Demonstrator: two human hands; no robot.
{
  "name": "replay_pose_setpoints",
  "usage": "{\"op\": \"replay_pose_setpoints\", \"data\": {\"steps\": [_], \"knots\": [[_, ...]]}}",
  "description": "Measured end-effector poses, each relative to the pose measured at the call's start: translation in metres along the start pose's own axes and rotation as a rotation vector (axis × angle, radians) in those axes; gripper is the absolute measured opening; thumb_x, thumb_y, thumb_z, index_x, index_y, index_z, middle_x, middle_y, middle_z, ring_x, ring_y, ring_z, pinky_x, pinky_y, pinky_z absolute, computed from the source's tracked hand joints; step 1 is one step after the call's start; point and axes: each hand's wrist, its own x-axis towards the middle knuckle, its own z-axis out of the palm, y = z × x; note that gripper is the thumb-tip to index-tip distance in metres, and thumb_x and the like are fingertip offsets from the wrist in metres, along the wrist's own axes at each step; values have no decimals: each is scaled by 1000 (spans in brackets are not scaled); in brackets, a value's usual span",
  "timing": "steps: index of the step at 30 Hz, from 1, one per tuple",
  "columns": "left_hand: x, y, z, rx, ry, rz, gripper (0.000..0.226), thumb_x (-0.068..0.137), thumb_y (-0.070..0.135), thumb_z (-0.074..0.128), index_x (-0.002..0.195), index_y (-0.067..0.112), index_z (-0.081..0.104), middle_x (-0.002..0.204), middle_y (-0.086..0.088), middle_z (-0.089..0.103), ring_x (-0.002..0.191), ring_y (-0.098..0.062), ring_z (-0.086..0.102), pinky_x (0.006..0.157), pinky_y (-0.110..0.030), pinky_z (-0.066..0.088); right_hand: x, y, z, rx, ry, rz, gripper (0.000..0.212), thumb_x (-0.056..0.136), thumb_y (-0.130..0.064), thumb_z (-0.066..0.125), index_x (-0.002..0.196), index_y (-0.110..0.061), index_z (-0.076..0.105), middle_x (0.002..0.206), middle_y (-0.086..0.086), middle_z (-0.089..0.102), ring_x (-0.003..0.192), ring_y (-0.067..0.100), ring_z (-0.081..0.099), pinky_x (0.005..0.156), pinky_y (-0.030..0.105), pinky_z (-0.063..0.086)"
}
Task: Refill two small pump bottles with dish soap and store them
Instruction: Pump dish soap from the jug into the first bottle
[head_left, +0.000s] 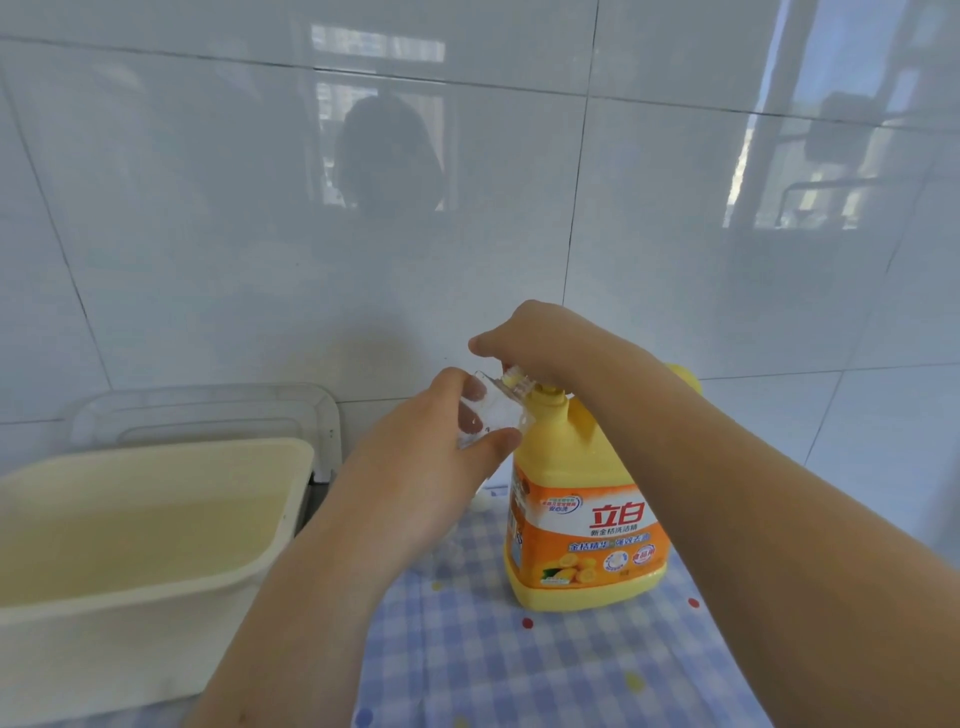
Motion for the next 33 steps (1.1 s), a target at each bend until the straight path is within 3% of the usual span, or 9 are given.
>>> {"op": "replay_pose_setpoints", "data": {"steps": [2, 6, 8, 10, 13, 17, 21, 25, 33], "knots": [[0, -1, 0, 6, 0, -1, 35, 87, 53, 56, 115, 35, 45, 101, 17, 61, 91, -4, 61, 77, -27, 49, 1, 1, 1, 6, 3, 7, 38, 93, -29, 53, 116, -1, 63, 103, 15, 68, 54, 13, 36, 51, 24, 32], [-1, 0, 0, -10, 17, -2, 35, 87, 52, 58, 114, 34, 46, 101, 16, 61, 92, -7, 63, 80, -32, 51, 2, -1, 1, 1, -2, 19, 39, 92, -29, 52, 114, 1, 62, 69, 3, 51, 54, 13, 36, 52, 25, 31], [-1, 0, 0, 0, 37, 1, 35, 86, 51, 58, 114, 34, 47, 101, 16, 60, 93, -7, 60, 78, -29, 48, 3, -1, 1, -2, 10, 21, 38, 91, -29, 52, 112, 2, 62, 64, 0, 42, 54, 14, 37, 53, 25, 31], [-1, 1, -1, 20, 54, 5, 35, 87, 51, 58, 116, 35, 46, 101, 17, 59, 93, -7, 58, 75, -27, 46, 4, -1, 2, -5, 19, 16, 38, 91, -28, 51, 111, 2, 62, 66, 2, 45, 56, 14, 38, 55, 25, 32], [-2, 2, -1, 24, 69, 17, 38, 87, 51, 57, 119, 36, 46, 102, 18, 59, 93, -6, 57, 75, -26, 45, 6, 1, 0, -3, 15, 11, 38, 91, -27, 51, 108, 4, 64, 85, 21, 64, 55, 15, 40, 54, 25, 33], [-2, 3, -3, -23, 106, 38, 41, 86, 54, 57, 123, 38, 45, 100, 19, 59, 92, -5, 59, 79, -30, 49, 2, -4, -10, 11, 21, 30, 31, 91, -28, 49, 81, -5, 67, 56, 7, 63, 35, 16, 53, 46, 19, 42], [-1, 3, -2, -22, 109, 36, 44, 86, 55, 56, 125, 38, 44, 101, 19, 59, 93, -5, 60, 79, -30, 49, -2, -7, -12, 9, -12, 12, 34, 95, -24, 47, 104, 2, 66, 78, 14, 69, 38, 17, 49, 44, 19, 39], [-2, 3, -1, -25, 93, 34, 44, 86, 56, 55, 124, 37, 44, 101, 19, 60, 93, -4, 61, 80, -32, 51, -1, -9, -12, -5, -63, 28, 35, 97, -30, 48, 106, 0, 64, 97, 17, 69, 53, 24, 56, 51, 26, 45], [1, 1, 0, -65, 70, 27, 40, 85, 55, 57, 118, 37, 45, 101, 18, 62, 92, -6, 64, 81, -37, 52, 1, -4, -10, -6, -76, 34, 35, 95, -40, 50, 93, -6, 58, 73, 11, 64, 54, 25, 59, 57, 28, 50]]}}
